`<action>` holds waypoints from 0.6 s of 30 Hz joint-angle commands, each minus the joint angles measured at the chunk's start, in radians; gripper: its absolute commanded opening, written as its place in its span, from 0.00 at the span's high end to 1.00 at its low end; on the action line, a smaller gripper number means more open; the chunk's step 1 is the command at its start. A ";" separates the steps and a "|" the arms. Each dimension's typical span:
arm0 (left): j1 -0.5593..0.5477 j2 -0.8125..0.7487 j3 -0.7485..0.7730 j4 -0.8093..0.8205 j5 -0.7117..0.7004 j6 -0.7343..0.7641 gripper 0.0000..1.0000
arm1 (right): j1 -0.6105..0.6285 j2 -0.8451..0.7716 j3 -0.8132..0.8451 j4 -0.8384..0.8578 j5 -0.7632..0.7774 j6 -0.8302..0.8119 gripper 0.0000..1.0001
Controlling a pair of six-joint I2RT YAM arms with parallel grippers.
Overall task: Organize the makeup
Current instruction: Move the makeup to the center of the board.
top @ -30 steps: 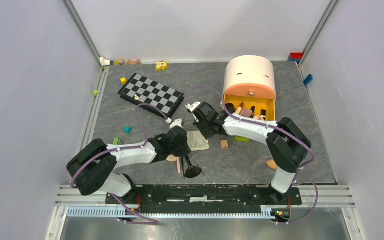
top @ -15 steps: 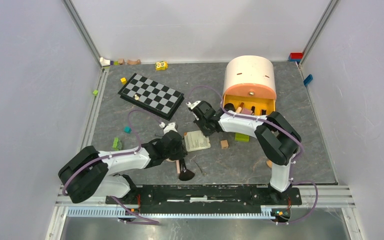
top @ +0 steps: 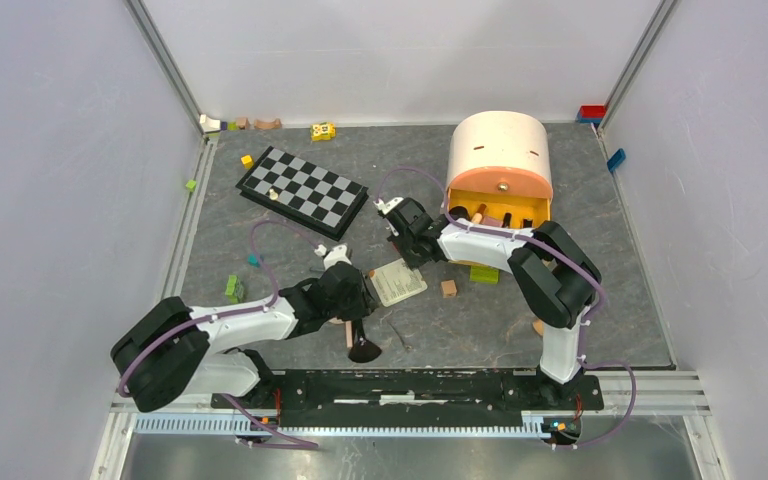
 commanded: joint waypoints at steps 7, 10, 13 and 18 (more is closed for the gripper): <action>-0.002 0.058 -0.013 0.127 0.081 -0.032 0.51 | -0.013 0.040 -0.009 -0.012 -0.005 0.009 1.00; -0.003 0.092 -0.041 0.196 0.115 -0.083 0.54 | -0.016 0.036 -0.011 -0.013 -0.007 0.013 1.00; -0.003 0.129 -0.073 0.257 0.133 -0.162 0.61 | -0.018 0.030 -0.015 -0.014 -0.010 0.018 1.00; -0.005 0.129 -0.135 0.314 0.139 -0.299 0.63 | -0.019 0.021 -0.029 -0.014 -0.008 0.019 1.00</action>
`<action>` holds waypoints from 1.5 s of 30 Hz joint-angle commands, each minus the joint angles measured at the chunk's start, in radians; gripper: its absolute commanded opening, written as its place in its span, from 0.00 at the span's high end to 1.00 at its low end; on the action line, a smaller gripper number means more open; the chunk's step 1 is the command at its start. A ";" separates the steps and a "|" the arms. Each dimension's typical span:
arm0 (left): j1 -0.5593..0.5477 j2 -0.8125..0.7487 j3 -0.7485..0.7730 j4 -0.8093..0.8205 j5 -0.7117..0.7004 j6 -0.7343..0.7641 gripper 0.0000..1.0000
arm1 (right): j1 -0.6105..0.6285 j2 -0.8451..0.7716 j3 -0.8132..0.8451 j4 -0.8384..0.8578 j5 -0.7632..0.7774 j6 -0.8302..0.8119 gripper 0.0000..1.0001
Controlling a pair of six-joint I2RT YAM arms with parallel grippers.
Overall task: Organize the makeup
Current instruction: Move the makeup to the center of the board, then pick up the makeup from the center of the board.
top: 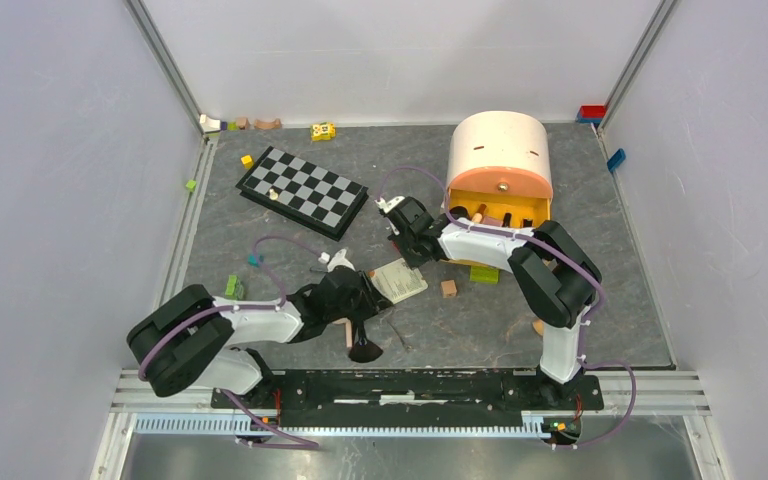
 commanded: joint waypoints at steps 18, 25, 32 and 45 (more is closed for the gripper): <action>-0.005 -0.011 -0.099 0.009 -0.053 -0.211 0.50 | -0.013 0.004 -0.071 -0.032 -0.011 0.040 1.00; -0.005 0.094 -0.122 0.151 -0.059 -0.258 0.52 | -0.013 0.002 -0.077 -0.036 -0.020 0.039 1.00; -0.005 0.149 -0.141 0.224 -0.081 -0.285 0.55 | -0.013 -0.002 -0.081 -0.040 -0.023 0.037 1.00; -0.004 0.177 -0.102 0.218 -0.101 -0.263 0.82 | -0.014 -0.004 -0.090 -0.038 -0.028 0.037 1.00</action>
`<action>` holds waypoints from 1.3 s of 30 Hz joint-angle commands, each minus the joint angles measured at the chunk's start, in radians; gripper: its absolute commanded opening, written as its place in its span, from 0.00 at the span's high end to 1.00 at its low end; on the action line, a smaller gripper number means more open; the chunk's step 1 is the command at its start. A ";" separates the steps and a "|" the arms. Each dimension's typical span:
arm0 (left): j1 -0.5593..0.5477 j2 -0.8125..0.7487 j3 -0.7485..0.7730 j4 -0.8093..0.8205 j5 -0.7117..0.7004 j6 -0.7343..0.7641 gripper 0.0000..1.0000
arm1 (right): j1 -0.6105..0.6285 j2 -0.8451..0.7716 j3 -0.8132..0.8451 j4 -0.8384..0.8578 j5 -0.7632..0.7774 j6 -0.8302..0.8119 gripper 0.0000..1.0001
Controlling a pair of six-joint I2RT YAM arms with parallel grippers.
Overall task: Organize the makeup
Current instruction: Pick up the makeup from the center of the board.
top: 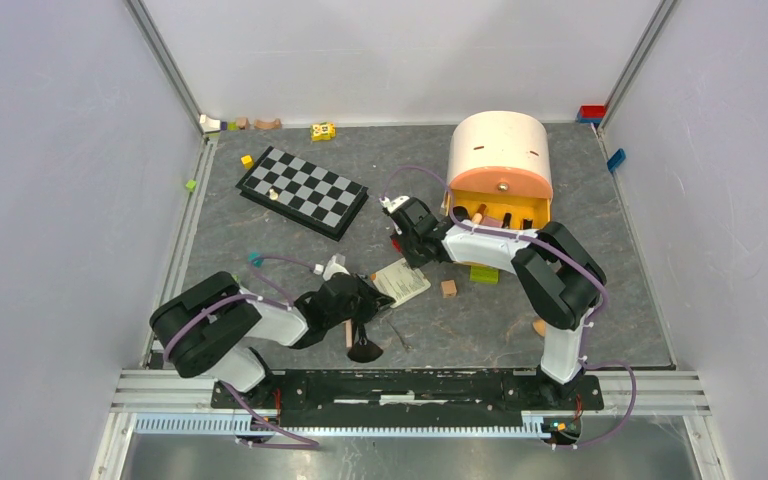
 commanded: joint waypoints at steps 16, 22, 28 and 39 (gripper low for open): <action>-0.005 -0.248 0.110 -0.473 -0.173 0.151 0.98 | -0.002 -0.272 0.129 -0.110 0.010 -0.059 0.53; -0.005 -0.380 0.211 -0.647 -0.219 0.257 0.98 | 0.002 -0.441 0.180 -0.131 -0.005 -0.069 0.51; -0.004 -0.498 0.284 -0.782 -0.226 0.299 0.98 | 0.003 -0.605 0.136 -0.158 0.036 -0.071 0.51; -0.005 -0.550 0.622 -1.014 -0.118 0.516 0.98 | 0.001 -0.936 -0.084 -0.338 0.344 0.012 0.49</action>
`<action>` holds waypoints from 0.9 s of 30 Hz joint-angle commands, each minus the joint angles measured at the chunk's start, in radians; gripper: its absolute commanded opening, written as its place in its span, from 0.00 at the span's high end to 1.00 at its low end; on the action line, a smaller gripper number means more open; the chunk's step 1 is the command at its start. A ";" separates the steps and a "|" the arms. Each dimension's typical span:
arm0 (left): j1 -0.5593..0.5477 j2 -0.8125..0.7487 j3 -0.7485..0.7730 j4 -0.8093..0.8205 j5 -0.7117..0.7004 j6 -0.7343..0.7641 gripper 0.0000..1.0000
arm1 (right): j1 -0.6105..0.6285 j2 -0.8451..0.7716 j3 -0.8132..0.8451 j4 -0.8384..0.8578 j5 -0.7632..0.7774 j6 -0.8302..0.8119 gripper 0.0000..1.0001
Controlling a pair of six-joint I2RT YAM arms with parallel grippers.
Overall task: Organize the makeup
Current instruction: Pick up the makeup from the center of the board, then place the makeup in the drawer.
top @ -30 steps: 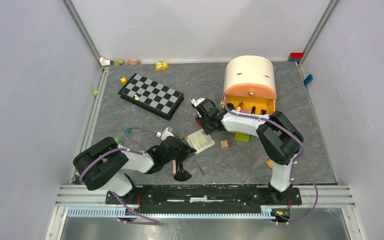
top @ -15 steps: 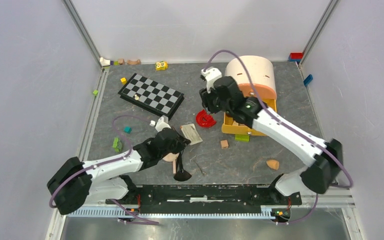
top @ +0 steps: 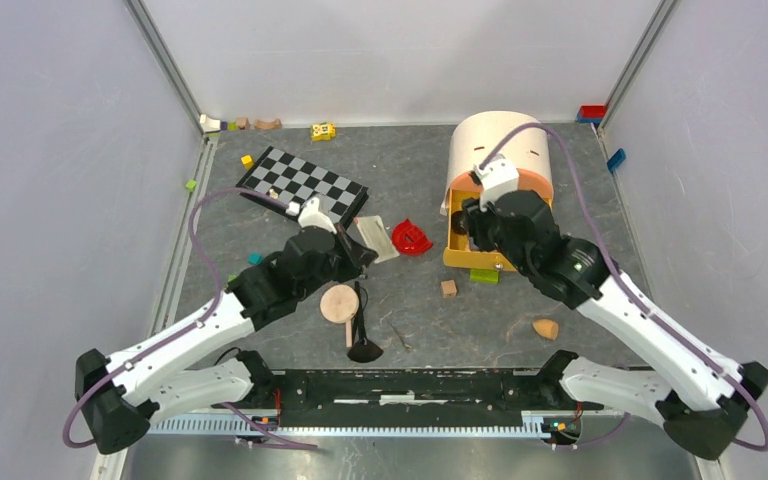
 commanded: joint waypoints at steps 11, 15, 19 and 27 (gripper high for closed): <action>-0.058 0.236 0.539 -0.144 0.298 0.311 0.98 | 0.000 -0.440 -0.125 -0.338 0.408 0.281 0.44; -0.132 0.369 0.646 -0.137 0.315 0.353 0.98 | 0.000 -0.554 -0.144 -0.376 0.482 0.327 0.43; -0.169 0.503 0.727 -0.084 0.391 0.369 0.98 | 0.000 -0.620 -0.153 -0.443 0.521 0.372 0.41; -0.190 0.729 0.872 -0.011 0.433 0.389 0.98 | 0.000 -0.722 -0.147 -0.511 0.566 0.424 0.41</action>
